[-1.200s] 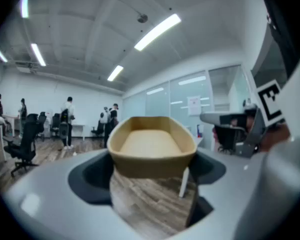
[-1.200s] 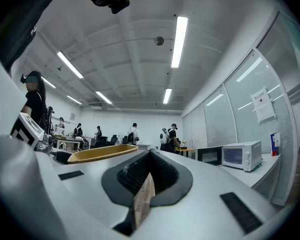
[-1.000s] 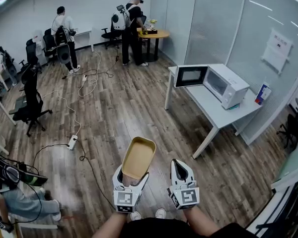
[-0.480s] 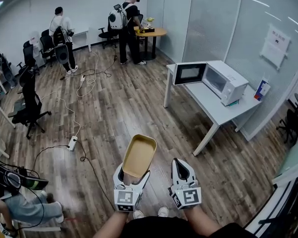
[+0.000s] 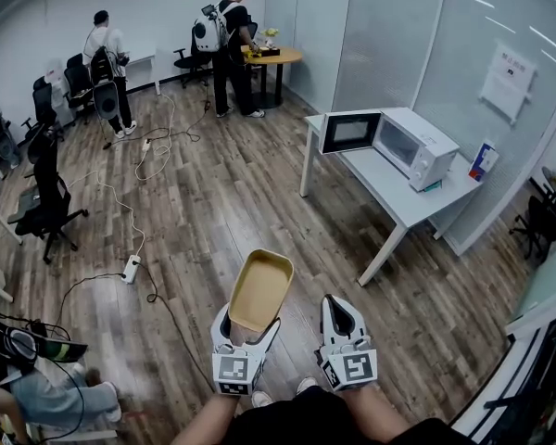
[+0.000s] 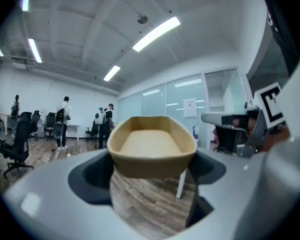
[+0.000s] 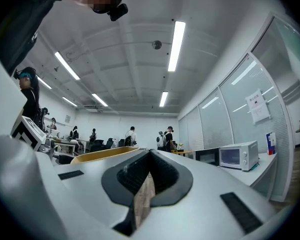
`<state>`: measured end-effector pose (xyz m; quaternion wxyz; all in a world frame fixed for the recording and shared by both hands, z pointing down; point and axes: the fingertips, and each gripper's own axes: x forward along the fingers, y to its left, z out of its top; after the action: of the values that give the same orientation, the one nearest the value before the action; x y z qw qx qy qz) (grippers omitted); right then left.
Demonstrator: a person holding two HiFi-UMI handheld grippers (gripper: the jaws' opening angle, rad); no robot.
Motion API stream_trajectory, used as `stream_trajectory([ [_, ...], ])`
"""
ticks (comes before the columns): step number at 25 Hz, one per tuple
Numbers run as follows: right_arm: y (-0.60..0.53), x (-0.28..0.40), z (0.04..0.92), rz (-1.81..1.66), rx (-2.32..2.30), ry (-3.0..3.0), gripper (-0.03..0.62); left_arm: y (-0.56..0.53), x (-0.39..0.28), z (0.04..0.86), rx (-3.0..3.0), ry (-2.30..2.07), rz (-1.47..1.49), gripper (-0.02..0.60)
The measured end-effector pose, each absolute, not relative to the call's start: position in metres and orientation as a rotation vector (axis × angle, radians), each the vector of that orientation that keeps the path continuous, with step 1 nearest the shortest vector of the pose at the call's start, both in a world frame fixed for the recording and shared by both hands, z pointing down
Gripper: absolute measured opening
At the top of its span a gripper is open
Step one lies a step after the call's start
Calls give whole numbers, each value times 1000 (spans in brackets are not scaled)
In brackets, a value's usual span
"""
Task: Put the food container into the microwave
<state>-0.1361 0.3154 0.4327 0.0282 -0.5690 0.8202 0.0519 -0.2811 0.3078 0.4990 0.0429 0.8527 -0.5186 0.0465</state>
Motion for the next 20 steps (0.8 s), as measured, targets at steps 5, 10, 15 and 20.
stream_trajectory([
  [5,305,-140,434,176,-1766,2530,-2,297,-283,502,2604,-1577,133,469],
  [10,278,-143,433,172,-1743,2529,-2,273,-284,502,2606,-1578,133,469],
  [15,243,-132,433,171,-1725,2528,-2,241,-273,501,2609,-1599,150,469],
  [20,204,-115,438,161,-1723,2532,-2,205,-254,499,2613,-1589,159,469],
])
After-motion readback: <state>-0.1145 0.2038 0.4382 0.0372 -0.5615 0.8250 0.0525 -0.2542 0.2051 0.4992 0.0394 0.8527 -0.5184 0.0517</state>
